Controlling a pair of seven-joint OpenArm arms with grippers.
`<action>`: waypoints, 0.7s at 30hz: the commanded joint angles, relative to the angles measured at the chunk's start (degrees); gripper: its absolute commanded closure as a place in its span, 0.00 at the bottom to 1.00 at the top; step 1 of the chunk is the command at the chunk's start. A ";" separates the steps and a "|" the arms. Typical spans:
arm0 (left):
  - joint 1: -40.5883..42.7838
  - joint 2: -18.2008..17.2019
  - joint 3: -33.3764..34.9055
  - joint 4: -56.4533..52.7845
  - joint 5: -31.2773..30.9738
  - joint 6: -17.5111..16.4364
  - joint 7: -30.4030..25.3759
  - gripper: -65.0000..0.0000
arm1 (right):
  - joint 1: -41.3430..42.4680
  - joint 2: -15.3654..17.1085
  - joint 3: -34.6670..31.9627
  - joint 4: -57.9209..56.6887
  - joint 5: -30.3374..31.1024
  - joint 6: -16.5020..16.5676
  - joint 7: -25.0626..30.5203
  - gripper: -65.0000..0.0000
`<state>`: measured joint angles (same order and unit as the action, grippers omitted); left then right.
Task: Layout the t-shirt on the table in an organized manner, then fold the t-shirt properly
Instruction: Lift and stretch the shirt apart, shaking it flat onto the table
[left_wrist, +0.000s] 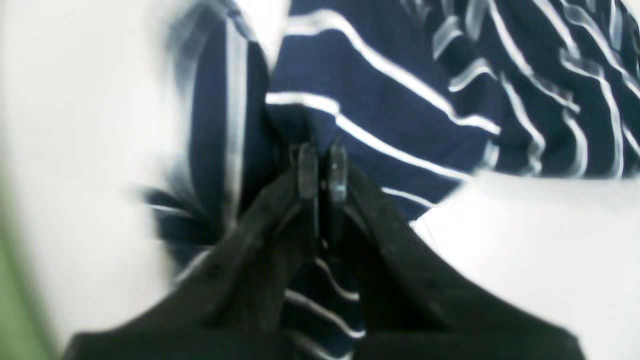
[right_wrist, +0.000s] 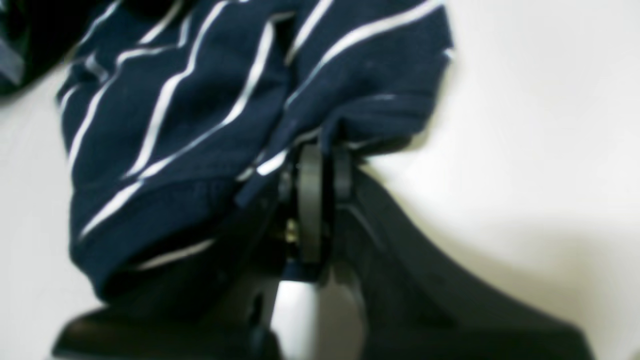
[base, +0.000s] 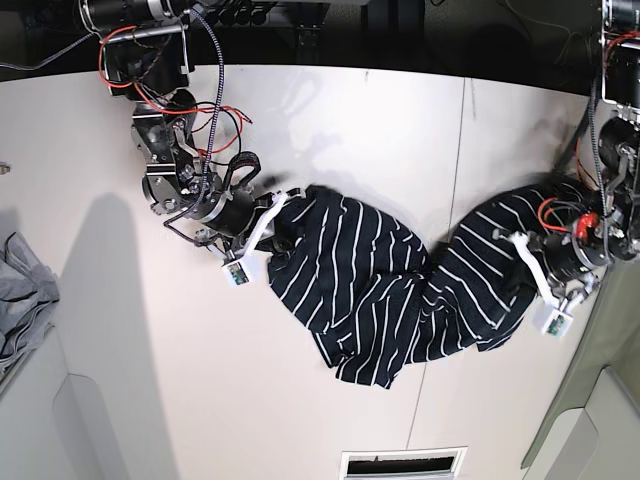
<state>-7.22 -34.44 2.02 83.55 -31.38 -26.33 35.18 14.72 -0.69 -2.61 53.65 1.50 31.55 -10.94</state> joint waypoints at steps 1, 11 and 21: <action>-2.43 -2.62 -0.59 3.04 -0.81 0.22 -1.44 1.00 | 0.20 -0.11 0.02 0.94 0.61 0.42 -1.81 1.00; -7.76 -12.74 -0.59 14.75 -3.13 0.20 1.11 1.00 | -12.72 -0.09 0.02 17.77 5.20 1.27 -4.24 1.00; -9.49 -15.80 -0.59 14.75 -3.06 1.66 2.60 1.00 | -22.88 2.99 0.02 33.46 15.80 1.46 -14.80 1.00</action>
<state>-14.98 -48.86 2.20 97.49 -34.13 -25.47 39.68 -8.58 2.09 -2.63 86.19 16.32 32.47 -26.68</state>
